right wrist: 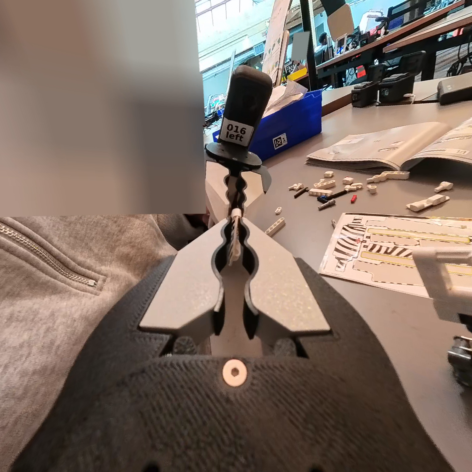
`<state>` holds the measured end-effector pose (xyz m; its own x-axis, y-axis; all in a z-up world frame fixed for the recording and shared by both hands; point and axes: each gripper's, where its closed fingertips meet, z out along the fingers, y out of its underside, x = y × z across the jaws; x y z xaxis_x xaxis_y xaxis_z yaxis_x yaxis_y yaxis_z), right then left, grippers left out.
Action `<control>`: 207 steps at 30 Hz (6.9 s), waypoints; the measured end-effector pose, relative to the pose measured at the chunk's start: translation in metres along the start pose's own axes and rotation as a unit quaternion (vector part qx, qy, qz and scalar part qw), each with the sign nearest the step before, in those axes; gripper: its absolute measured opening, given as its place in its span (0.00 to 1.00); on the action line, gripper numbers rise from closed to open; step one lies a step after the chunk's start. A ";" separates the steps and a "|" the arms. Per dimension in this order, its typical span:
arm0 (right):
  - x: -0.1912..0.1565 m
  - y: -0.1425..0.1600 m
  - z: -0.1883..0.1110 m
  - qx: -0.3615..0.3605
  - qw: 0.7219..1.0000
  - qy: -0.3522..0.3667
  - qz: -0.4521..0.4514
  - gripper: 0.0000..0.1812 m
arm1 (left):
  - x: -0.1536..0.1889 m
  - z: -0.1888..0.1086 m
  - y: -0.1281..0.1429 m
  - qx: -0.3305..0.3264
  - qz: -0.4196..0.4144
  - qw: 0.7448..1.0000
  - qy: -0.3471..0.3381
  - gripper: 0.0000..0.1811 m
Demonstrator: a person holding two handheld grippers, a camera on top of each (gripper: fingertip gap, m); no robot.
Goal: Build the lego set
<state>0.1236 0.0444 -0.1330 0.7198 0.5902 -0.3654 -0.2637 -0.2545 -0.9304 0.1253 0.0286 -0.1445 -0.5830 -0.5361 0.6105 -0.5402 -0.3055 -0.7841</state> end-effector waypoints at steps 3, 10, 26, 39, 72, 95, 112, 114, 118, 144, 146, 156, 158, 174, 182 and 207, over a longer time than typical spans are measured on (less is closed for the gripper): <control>-0.001 0.001 0.000 -0.005 1.000 -0.004 -0.001 0.01 | 0.004 -0.001 -0.004 0.016 -0.009 1.000 0.020 0.06; -0.004 0.004 0.002 -0.014 1.000 -0.006 -0.013 0.01 | 0.004 -0.003 -0.003 0.018 -0.036 0.999 0.036 0.05; -0.010 0.005 0.001 -0.021 0.997 -0.010 -0.067 0.01 | 0.009 -0.001 -0.001 0.027 -0.121 0.988 0.092 0.04; -0.013 0.004 -0.002 -0.011 0.997 -0.025 -0.068 0.01 | 0.013 0.002 -0.003 0.038 -0.135 0.983 0.114 0.04; -0.024 -0.002 -0.013 0.023 0.988 -0.039 -0.151 0.01 | 0.024 0.011 -0.007 0.060 -0.149 0.978 0.132 0.04; -0.012 -0.007 -0.012 0.026 0.997 -0.028 -0.069 0.05 | 0.013 0.007 -0.016 0.074 -0.013 0.997 0.003 0.03; -0.019 -0.008 -0.014 0.025 0.996 -0.033 -0.076 0.01 | 0.021 0.009 -0.016 0.086 0.006 0.996 0.020 0.04; -0.021 -0.009 -0.015 0.031 0.995 -0.034 -0.085 0.01 | 0.022 0.010 -0.017 0.089 0.000 0.996 0.027 0.04; -0.022 -0.009 -0.016 0.036 0.994 -0.032 -0.101 0.00 | 0.023 0.011 -0.017 0.093 -0.010 0.995 0.036 0.04; -0.013 -0.012 -0.014 0.045 0.998 -0.042 -0.032 0.00 | 0.016 0.007 -0.021 0.108 0.000 0.994 0.007 0.04; -0.013 -0.010 -0.013 0.040 0.998 -0.040 -0.028 0.00 | 0.014 0.006 -0.020 0.095 0.007 0.995 -0.009 0.04; -0.014 -0.008 -0.012 0.033 0.997 -0.021 -0.069 0.00 | 0.015 0.005 -0.018 0.087 -0.025 0.996 -0.010 0.04; -0.014 -0.007 -0.012 0.029 0.995 -0.004 -0.100 0.00 | 0.014 0.006 -0.018 0.097 -0.051 0.994 0.008 0.04; -0.019 -0.008 -0.017 0.029 0.985 0.017 -0.171 0.00 | 0.019 0.011 -0.020 0.117 -0.071 0.990 0.035 0.04; -0.019 -0.007 -0.017 0.017 0.978 0.036 -0.207 0.00 | 0.019 0.012 -0.020 0.125 -0.084 0.988 0.043 0.03; 0.005 -0.027 -0.014 0.130 0.982 -0.046 0.130 0.18 | 0.006 -0.012 -0.036 0.199 -0.082 0.976 0.031 0.03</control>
<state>0.1437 0.0438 -0.1091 0.5478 0.6009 -0.5821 -0.5955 -0.2086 -0.7758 0.1344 0.0457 -0.1110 -0.5499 -0.4095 0.7280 -0.3585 -0.6715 -0.6485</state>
